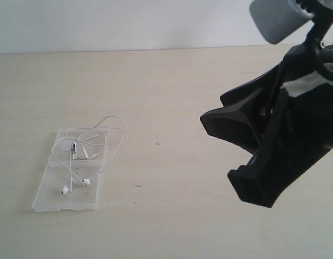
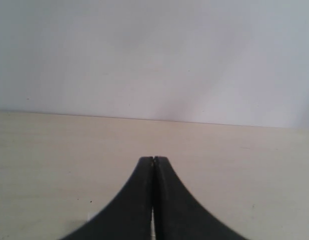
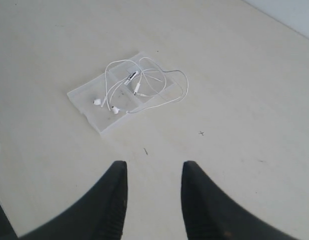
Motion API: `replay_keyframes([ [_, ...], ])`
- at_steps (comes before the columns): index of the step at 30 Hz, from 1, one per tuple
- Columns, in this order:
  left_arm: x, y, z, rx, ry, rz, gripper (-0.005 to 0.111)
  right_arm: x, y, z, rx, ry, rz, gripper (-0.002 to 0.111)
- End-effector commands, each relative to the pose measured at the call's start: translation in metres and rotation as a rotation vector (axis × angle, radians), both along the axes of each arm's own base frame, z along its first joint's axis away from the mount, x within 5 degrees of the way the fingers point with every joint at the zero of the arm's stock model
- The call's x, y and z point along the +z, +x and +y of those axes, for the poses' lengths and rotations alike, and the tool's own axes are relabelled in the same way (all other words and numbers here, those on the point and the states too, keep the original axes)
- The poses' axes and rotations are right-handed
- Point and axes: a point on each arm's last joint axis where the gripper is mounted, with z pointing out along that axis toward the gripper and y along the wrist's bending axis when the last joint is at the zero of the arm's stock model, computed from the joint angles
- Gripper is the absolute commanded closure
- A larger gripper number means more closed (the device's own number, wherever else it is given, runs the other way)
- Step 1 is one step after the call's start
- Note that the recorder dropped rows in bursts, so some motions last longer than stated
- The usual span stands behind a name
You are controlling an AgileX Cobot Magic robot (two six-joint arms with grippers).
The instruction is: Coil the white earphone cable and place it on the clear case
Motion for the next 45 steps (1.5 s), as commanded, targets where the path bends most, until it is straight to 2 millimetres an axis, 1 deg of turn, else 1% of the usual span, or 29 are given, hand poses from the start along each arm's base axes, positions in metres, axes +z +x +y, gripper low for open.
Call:
replay_keyframes([
  [1, 0.0, -0.001, 0.0, -0.001, 0.002, -0.005, 0.107, 0.007, 0.001, 0.003, 0.022, 0.066, -0.053, 0.073],
  [9, 0.0, -0.001, 0.0, -0.001, 0.002, -0.005, 0.107, 0.028, 0.001, 0.01, 0.095, 0.225, -0.231, 0.073],
  [14, 0.0, -0.001, 0.0, -0.001, 0.002, -0.005, 0.107, 0.034, -0.001, 0.008, 0.107, 0.271, -0.258, 0.073],
  [17, 0.0, -0.001, 0.0, -0.001, 0.002, -0.005, 0.107, 0.035, 0.002, 0.005, 0.079, 0.285, -0.254, 0.073],
  [20, 0.0, -0.001, 0.0, -0.001, 0.002, -0.005, 0.107, 0.037, 0.011, -0.004, 0.003, 0.303, -0.24, 0.073],
  [23, 0.0, -0.001, 0.0, -0.001, 0.002, -0.005, 0.107, 0.04, 0.021, -0.018, -0.09, 0.318, -0.251, 0.073],
  [25, 0.0, -0.001, 0.0, -0.001, 0.002, -0.005, 0.107, 0.043, 0.026, -0.031, -0.166, 0.339, -0.259, 0.073],
  [28, 0.0, -0.001, 0.0, -0.001, 0.002, -0.003, 0.107, 0.051, 0.029, -0.052, -0.276, 0.382, -0.276, 0.073],
  [32, 0.0, -0.001, 0.0, -0.001, 0.002, -0.003, 0.107, 0.066, 0.018, -0.084, -0.398, 0.436, -0.371, 0.073],
  [34, 0.0, -0.001, 0.0, -0.001, 0.002, -0.003, 0.107, 0.074, 0.008, -0.099, -0.449, 0.466, -0.429, 0.073],
  [37, 0.0, -0.001, 0.0, -0.001, 0.002, -0.003, 0.107, 0.083, -0.009, -0.115, -0.497, 0.506, -0.503, 0.073],
  [40, 0.0, -0.001, 0.0, -0.001, 0.002, -0.003, 0.107, 0.089, -0.026, -0.125, -0.52, 0.54, -0.563, 0.073],
  [45, 0.0, -0.001, 0.0, -0.001, 0.004, -0.005, 0.107, 0.095, -0.048, -0.135, -0.515, 0.593, -0.63, 0.073],
])
